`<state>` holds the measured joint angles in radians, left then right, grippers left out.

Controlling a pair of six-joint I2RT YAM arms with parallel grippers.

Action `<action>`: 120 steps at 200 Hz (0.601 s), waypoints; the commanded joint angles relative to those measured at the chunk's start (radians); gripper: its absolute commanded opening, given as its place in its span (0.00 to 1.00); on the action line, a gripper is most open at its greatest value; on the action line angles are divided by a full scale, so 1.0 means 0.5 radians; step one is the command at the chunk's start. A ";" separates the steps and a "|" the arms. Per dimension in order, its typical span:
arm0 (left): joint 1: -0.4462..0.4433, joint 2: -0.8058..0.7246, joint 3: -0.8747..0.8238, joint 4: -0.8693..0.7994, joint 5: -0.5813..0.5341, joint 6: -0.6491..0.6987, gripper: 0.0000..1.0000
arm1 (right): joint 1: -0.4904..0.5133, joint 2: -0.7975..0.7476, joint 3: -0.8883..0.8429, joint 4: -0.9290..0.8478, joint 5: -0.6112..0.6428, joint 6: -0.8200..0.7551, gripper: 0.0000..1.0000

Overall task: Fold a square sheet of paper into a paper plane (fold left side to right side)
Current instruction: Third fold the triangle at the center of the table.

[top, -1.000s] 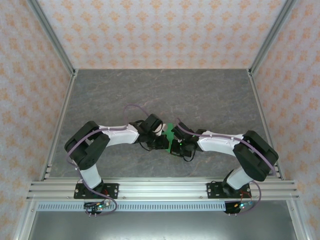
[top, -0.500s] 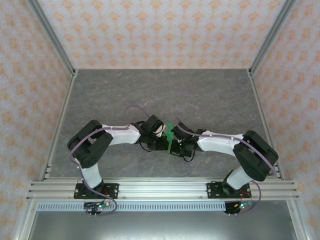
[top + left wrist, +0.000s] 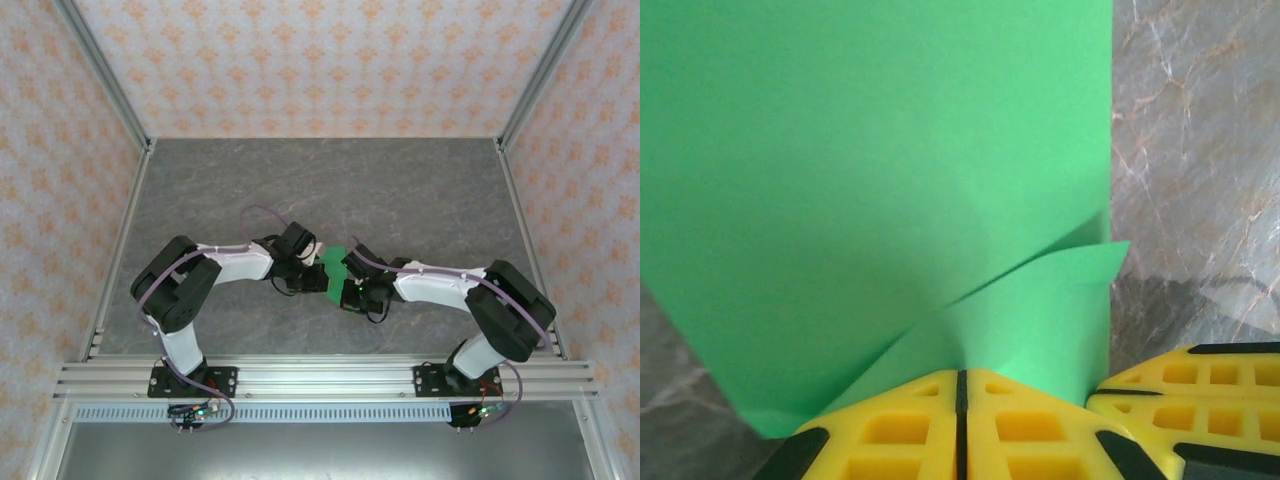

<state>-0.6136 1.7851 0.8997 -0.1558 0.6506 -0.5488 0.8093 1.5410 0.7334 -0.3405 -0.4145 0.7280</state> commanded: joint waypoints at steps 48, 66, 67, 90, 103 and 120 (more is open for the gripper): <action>0.231 0.047 -0.078 -0.214 -0.240 0.232 0.08 | 0.001 0.099 -0.071 -0.374 0.213 -0.036 0.00; 0.253 0.054 -0.024 -0.263 -0.243 0.270 0.09 | 0.001 0.096 -0.068 -0.373 0.210 -0.037 0.00; 0.254 0.054 -0.021 -0.265 -0.243 0.271 0.09 | 0.001 0.096 -0.068 -0.372 0.210 -0.038 0.00; 0.261 0.025 0.050 -0.327 -0.247 0.297 0.09 | 0.001 0.093 -0.065 -0.366 0.196 -0.041 0.00; 0.258 -0.018 0.068 -0.345 -0.233 0.291 0.09 | 0.001 0.087 -0.059 -0.362 0.191 -0.047 0.00; 0.257 -0.139 0.039 -0.312 -0.164 0.253 0.10 | 0.002 0.078 -0.050 -0.362 0.187 -0.052 0.00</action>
<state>-0.5110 1.7809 0.9215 -0.2436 0.6674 -0.4397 0.8093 1.5440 0.7391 -0.3405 -0.4072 0.7204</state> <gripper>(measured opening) 0.094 0.062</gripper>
